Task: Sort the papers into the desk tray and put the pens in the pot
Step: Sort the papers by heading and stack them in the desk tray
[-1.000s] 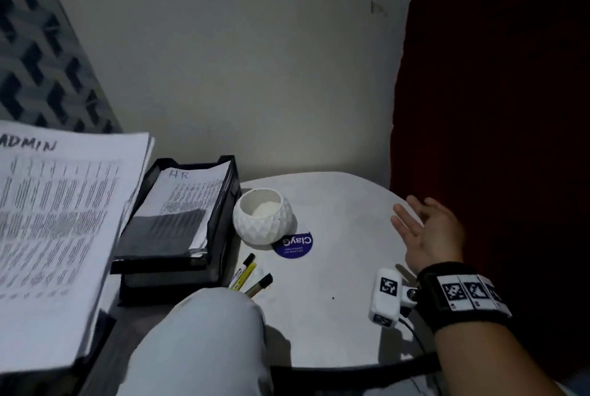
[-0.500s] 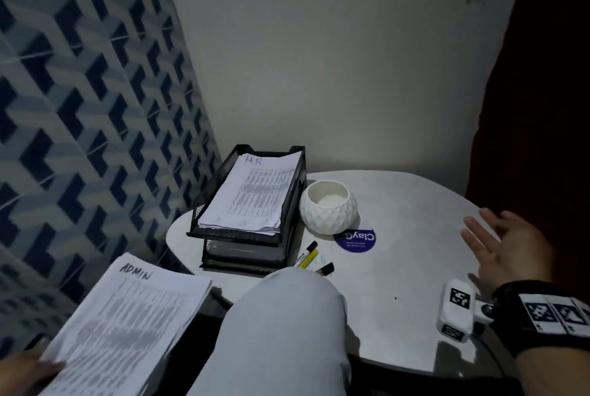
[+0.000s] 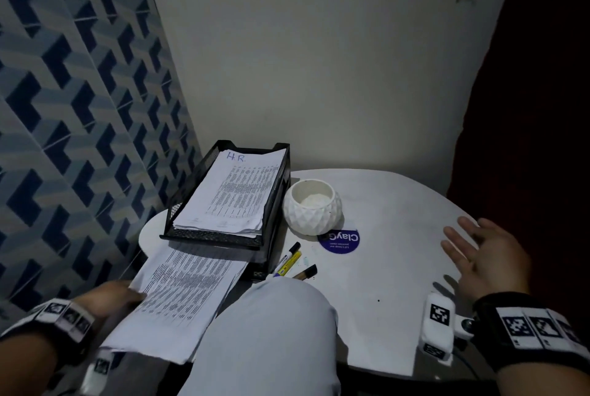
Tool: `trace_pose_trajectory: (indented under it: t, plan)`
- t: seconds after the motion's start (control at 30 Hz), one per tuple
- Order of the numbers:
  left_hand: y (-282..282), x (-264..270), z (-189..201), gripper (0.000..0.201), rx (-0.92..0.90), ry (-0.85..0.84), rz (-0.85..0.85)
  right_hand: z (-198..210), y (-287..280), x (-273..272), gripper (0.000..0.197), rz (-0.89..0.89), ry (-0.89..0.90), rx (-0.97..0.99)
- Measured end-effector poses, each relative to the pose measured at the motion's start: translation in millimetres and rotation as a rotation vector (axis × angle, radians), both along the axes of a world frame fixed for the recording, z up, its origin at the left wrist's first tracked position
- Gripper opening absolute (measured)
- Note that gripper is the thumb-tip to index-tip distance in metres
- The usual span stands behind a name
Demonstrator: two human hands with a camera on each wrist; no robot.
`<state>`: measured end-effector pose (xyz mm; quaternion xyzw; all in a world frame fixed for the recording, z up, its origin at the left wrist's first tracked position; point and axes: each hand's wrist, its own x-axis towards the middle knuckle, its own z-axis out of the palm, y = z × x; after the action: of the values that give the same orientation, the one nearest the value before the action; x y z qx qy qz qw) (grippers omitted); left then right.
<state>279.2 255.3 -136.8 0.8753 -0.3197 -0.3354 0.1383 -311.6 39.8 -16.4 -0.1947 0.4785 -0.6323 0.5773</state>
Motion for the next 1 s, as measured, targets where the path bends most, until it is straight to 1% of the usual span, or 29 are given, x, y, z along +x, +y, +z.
trace_pose_trajectory:
  t: [0.03, 0.07, 0.13, 0.17, 0.2, 0.23, 0.3, 0.33, 0.37, 0.4, 0.43, 0.47, 0.53, 0.6, 0.63, 0.7, 0.8, 0.83, 0.9, 0.93, 0.97, 1.0]
  plan:
    - [-14, 1, -2, 0.024, 0.023, -0.015, -0.015, -2, -1, -1, 0.026, 0.006, 0.015, 0.002]
    - [-29, 2, -9, 0.025, 0.001, 0.006, 0.023, -4, -3, -4, 0.028, 0.012, 0.044, 0.002]
    - [-54, -1, -12, 0.027, -0.117, 0.081, 0.150, -7, -5, -5, 0.030, 0.001, 0.091, 0.007]
    - [-63, -6, -11, 0.029, -0.144, 0.116, 0.200, -9, -5, -6, 0.029, -0.002, 0.103, 0.013]
    - [-67, -17, -5, 0.028, -0.126, 0.130, 0.211, -11, -5, -7, 0.029, 0.017, 0.118, 0.013]
    - [-70, -22, -5, 0.024, -0.107, 0.158, 0.261, -12, -6, -7, 0.030, 0.020, 0.126, 0.013]
    - [-62, -28, -15, 0.011, -0.123, 0.292, 0.367, -13, -8, -7, 0.030, 0.013, 0.137, 0.021]
    - [-52, -29, -23, 0.012, -0.100, 0.337, 0.366, -14, -10, -6, 0.029, 0.014, 0.138, 0.020]
    - [-44, -23, -43, 0.021, -0.096, 0.388, 0.378, -14, -11, -5, 0.028, 0.015, 0.139, 0.021]
    - [-35, -21, -58, 0.033, -0.076, 0.434, 0.383, -14, -13, -4, 0.027, 0.021, 0.143, 0.023]
    - [-25, -29, -60, 0.042, -0.046, 0.454, 0.397, -14, -13, -2, 0.028, 0.026, 0.143, 0.026]
    - [-19, -40, -62, 0.043, -0.018, 0.480, 0.409, -13, -13, 1, 0.029, 0.034, 0.143, 0.028]
    - [-13, -67, -56, 0.038, -0.001, 0.535, 0.411, -14, -12, 6, 0.031, 0.043, 0.153, 0.026]
    - [-13, -86, -55, 0.033, -0.059, 0.566, 0.365, -15, -11, 10, 0.032, 0.052, 0.160, 0.032]
    - [-15, -92, -56, 0.030, -0.126, 0.529, 0.360, -16, -10, 11, 0.032, 0.059, 0.167, 0.037]
    - [-25, -86, -63, 0.028, -0.232, 0.392, 0.385, -16, -8, 12, 0.031, 0.068, 0.182, 0.042]
    - [-51, -69, -54, 0.031, -0.283, 0.184, 0.407, -15, -6, 12, 0.030, 0.066, 0.203, 0.043]
    - [-62, -69, -45, 0.028, -0.314, 0.134, 0.393, -15, -6, 12, 0.030, 0.061, 0.210, 0.045]
    - [-83, -63, -37, 0.019, -0.266, -0.027, 0.316, -16, -6, 11, 0.030, 0.050, 0.224, 0.052]
    - [-90, -65, -29, 0.022, -0.222, -0.137, 0.237, -17, -6, 11, 0.031, 0.046, 0.232, 0.057]
    - [-97, -66, -22, 0.028, -0.236, -0.194, 0.215, -18, -6, 12, 0.031, 0.047, 0.240, 0.061]
    - [-103, -67, -17, 0.032, -0.222, -0.210, 0.174, -20, -6, 12, 0.032, 0.051, 0.249, 0.062]
